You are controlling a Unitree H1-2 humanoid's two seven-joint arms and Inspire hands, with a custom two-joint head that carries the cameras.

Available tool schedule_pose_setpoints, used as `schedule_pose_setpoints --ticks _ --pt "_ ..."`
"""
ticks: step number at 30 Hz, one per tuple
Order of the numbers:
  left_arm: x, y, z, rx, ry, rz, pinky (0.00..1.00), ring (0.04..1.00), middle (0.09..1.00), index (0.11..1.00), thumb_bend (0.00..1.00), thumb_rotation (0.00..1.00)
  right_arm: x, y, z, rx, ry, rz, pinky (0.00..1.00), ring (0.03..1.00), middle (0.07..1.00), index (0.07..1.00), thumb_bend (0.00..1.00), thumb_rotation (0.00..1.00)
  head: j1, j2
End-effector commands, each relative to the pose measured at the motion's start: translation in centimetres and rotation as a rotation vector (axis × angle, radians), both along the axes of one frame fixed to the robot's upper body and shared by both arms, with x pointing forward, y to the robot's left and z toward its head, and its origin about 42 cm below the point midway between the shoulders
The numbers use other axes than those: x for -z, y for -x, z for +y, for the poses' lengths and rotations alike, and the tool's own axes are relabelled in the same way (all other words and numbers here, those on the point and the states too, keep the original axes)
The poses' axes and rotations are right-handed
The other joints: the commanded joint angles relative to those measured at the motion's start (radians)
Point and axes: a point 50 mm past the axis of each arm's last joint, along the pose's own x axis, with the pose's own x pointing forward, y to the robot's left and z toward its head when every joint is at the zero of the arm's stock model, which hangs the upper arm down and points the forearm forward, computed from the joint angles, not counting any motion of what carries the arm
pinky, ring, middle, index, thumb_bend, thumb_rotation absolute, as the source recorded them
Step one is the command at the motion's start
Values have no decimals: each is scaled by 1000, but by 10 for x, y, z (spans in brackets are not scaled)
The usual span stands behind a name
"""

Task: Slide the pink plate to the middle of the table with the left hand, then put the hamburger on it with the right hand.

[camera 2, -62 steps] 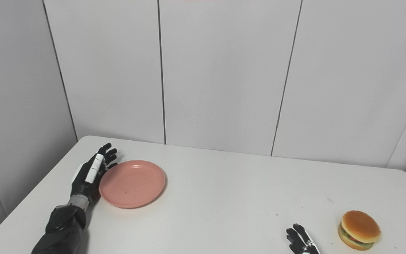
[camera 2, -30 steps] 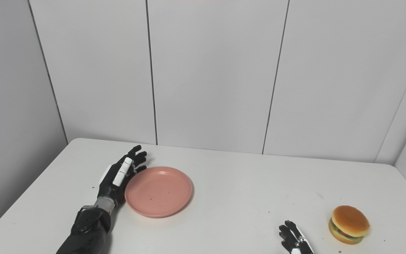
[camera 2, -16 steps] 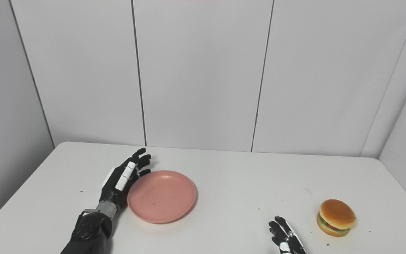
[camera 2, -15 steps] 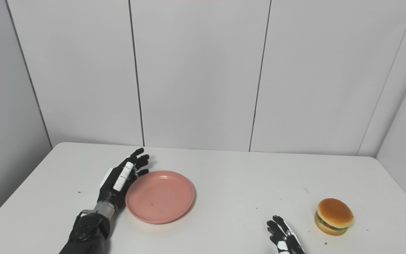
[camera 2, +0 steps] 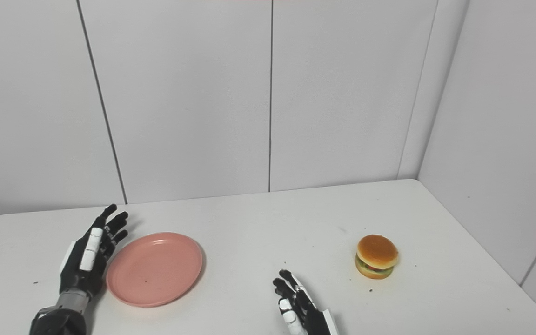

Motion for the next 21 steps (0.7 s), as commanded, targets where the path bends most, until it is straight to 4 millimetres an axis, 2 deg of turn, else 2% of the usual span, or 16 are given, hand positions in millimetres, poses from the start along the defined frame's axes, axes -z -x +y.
schedule_pose_setpoints --ticks 1,5,8,21 --pt "-5 -3 -3 17 16 -25 872 902 832 856 1000 756 16 10 20 -7 -22 100 879 882 865 886 701 915 -25 2" --pt "-5 -4 -4 17 27 -30 857 891 832 853 1000 753 15 7 28 1 -18 97 863 878 862 886 722 923 -49 9" --pt "-4 -2 -8 25 42 -33 881 905 841 862 1000 751 15 5 30 0 -22 94 857 878 861 878 727 924 -49 9" --pt "-4 2 -23 41 41 -46 875 897 834 860 1000 756 13 8 25 5 13 76 848 873 857 883 733 936 -37 20"
